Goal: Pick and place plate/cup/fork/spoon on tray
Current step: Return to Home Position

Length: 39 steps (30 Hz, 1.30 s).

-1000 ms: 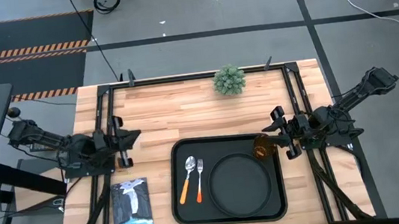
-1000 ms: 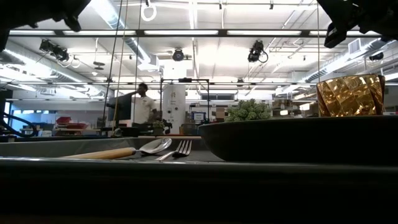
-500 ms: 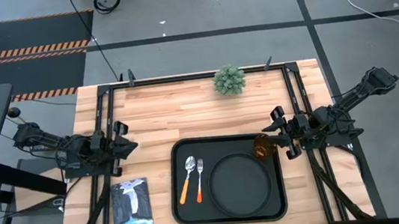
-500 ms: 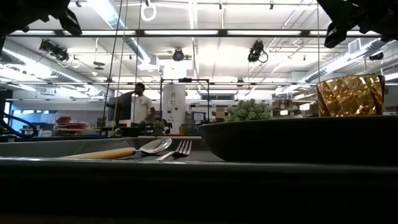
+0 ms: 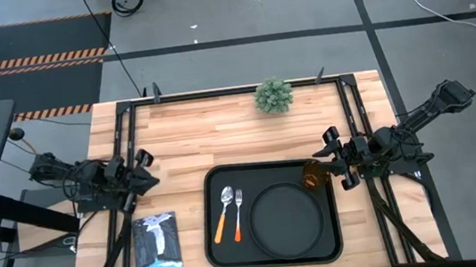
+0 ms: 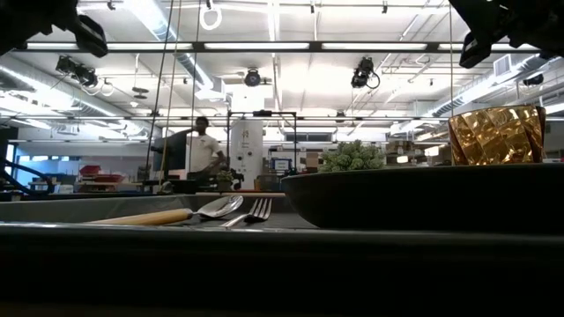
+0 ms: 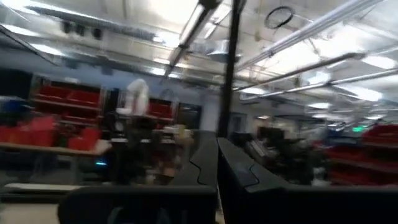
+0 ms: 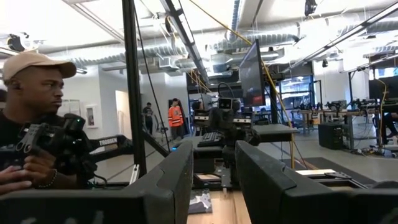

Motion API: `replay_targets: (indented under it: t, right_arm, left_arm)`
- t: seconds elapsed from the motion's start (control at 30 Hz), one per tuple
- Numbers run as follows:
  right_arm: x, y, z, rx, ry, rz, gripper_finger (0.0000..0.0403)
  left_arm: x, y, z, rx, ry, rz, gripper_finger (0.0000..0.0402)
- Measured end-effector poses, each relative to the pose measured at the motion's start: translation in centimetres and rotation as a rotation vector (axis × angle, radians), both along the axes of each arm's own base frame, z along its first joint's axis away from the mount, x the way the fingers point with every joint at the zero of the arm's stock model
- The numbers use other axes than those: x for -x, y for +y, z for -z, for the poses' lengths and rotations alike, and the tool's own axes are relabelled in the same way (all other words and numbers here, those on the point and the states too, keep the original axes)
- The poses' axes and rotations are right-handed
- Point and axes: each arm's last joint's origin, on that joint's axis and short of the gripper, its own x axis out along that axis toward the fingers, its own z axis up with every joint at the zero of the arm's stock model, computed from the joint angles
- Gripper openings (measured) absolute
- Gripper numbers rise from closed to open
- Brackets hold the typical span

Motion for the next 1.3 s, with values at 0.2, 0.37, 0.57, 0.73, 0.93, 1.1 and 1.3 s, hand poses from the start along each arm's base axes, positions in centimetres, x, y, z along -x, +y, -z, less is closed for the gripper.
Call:
replay_targets:
  t: [0.2, 0.37, 0.57, 0.73, 0.93, 1.1, 1.3]
  right_arm:
    - [0.0, 0.0, 0.0, 0.001, 0.002, 0.000, 0.0128]
    - [0.0, 0.0, 0.0, 0.000, 0.000, 0.000, 0.0128]
    - [0.0, 0.0, 0.0, 0.000, 0.000, 0.000, 0.0128]
    - [0.0, 0.0, 0.0, 0.000, 0.000, 0.000, 0.0128]
    - [0.0, 0.0, 0.0, 0.000, 0.000, 0.000, 0.0128]
    - [0.0, 0.0, 0.0, 0.000, 0.000, 0.000, 0.0128]
    - [0.0, 0.0, 0.0, 0.000, 0.000, 0.000, 0.0128]
  left_arm:
    - [-0.4, -0.3, 1.0, -0.004, 0.113, 0.081, 0.0013]
    - [-0.8, -0.5, 2.1, 0.050, 0.251, 0.117, 0.0037]
    - [-0.9, -0.5, 2.6, -0.022, 0.290, 0.091, 0.0043]
    - [-0.9, -0.5, 2.6, -0.017, 0.289, 0.092, 0.0045]
    - [-0.9, -0.5, 2.6, -0.018, 0.290, 0.092, 0.0045]
    - [-0.9, -0.5, 2.6, -0.018, 0.289, 0.092, 0.0045]
    - [-0.9, -0.5, 2.6, -0.017, 0.289, 0.092, 0.0045]
